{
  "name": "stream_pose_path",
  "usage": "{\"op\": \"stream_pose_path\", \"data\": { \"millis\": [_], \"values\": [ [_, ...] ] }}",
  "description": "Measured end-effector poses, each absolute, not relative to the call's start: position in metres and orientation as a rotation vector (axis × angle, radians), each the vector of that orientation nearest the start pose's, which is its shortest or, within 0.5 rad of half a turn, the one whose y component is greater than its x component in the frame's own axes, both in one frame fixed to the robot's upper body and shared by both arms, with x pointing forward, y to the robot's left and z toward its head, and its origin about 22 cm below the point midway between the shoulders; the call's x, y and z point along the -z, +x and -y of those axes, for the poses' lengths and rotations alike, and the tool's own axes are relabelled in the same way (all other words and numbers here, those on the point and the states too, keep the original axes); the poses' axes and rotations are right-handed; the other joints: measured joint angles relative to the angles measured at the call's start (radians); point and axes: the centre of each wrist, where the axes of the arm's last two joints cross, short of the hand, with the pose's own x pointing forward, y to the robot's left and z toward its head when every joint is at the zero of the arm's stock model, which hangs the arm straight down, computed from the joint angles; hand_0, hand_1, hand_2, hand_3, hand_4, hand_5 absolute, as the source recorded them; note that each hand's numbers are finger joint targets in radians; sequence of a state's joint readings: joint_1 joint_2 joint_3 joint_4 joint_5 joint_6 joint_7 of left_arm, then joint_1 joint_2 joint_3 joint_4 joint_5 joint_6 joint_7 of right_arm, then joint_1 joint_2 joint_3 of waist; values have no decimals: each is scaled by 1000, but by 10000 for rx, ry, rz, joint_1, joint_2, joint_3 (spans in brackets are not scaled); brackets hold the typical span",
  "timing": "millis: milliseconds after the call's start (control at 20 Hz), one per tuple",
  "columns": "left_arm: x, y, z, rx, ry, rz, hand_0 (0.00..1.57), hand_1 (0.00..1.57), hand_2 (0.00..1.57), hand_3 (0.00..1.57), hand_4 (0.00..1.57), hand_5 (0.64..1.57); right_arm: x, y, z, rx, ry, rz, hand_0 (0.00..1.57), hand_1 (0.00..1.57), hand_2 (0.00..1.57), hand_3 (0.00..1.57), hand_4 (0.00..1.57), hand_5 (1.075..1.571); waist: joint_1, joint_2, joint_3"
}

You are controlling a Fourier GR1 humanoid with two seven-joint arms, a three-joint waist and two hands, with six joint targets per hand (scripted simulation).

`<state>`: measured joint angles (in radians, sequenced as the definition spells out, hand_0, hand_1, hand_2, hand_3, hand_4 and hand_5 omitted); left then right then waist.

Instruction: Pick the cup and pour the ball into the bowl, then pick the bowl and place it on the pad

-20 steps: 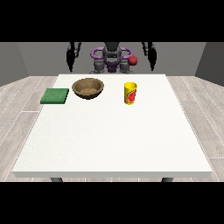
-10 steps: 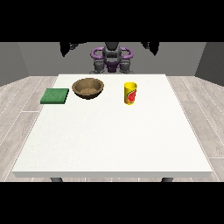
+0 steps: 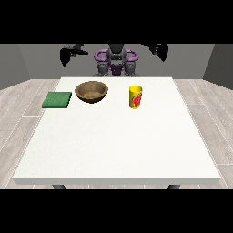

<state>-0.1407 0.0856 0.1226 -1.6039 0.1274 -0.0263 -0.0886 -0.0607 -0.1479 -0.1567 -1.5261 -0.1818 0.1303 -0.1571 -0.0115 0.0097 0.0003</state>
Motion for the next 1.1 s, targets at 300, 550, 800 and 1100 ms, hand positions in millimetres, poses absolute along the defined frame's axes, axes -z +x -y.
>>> {"op": "stream_pose_path", "data": {
  "millis": [300,550,800,1100],
  "values": [
    [-53,303,-253,-607,-7,19404,0,0,0,0,0,1390,-17,280,292,218,515,18720,0,0,0,0,0,1569,-177,1350,1],
    [-28,319,-261,-847,258,19676,0,0,0,0,0,1368,-28,296,284,35,672,19138,0,0,0,0,0,1568,-431,1921,-4],
    [-29,346,-255,-799,538,20147,0,0,0,0,0,1382,-42,316,274,-304,886,19666,0,0,0,0,0,1570,-661,2568,-4],
    [-9,359,-243,-917,764,20070,0,0,0,0,0,1361,-50,330,270,-389,988,19816,0,0,0,0,0,1570,-812,2767,-7]
  ]
}}
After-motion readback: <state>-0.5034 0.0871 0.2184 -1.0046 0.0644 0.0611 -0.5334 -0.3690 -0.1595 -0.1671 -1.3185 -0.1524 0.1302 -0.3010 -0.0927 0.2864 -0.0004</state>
